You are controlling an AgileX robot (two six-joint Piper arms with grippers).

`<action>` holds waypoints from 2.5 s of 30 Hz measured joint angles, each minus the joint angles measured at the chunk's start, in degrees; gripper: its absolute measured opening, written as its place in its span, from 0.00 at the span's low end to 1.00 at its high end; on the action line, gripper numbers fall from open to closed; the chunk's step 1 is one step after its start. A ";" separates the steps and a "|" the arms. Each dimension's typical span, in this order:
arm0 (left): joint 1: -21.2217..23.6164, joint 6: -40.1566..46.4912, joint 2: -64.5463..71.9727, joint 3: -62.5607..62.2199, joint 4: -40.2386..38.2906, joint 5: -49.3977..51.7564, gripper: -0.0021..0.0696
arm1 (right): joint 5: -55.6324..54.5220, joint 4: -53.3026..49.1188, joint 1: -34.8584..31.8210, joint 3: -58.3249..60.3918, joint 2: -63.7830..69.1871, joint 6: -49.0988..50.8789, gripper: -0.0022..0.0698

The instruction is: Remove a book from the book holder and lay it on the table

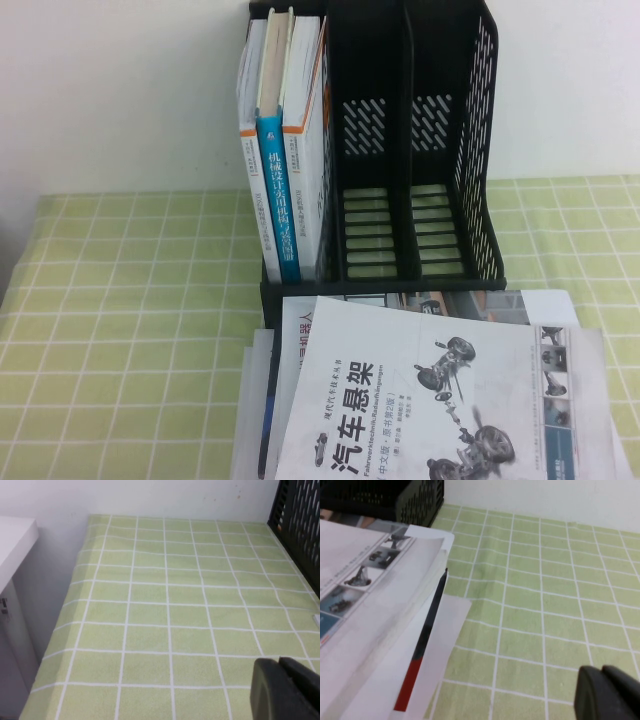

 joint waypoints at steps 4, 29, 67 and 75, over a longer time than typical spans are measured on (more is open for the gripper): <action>0.00 1.11 0.00 0.00 0.20 0.00 0.03 | 0.00 0.00 0.00 0.00 0.00 0.00 0.03; 0.00 1.68 0.00 0.12 1.50 -9.47 0.03 | -3.94 1.20 0.00 0.00 0.00 0.00 0.03; 0.00 -17.74 6.69 -34.21 16.46 -43.56 0.03 | -42.52 2.26 0.00 -34.78 3.35 14.91 0.03; 0.00 -37.18 24.06 -48.02 25.09 -21.59 0.03 | -19.35 -1.15 0.00 -49.75 23.98 14.91 0.03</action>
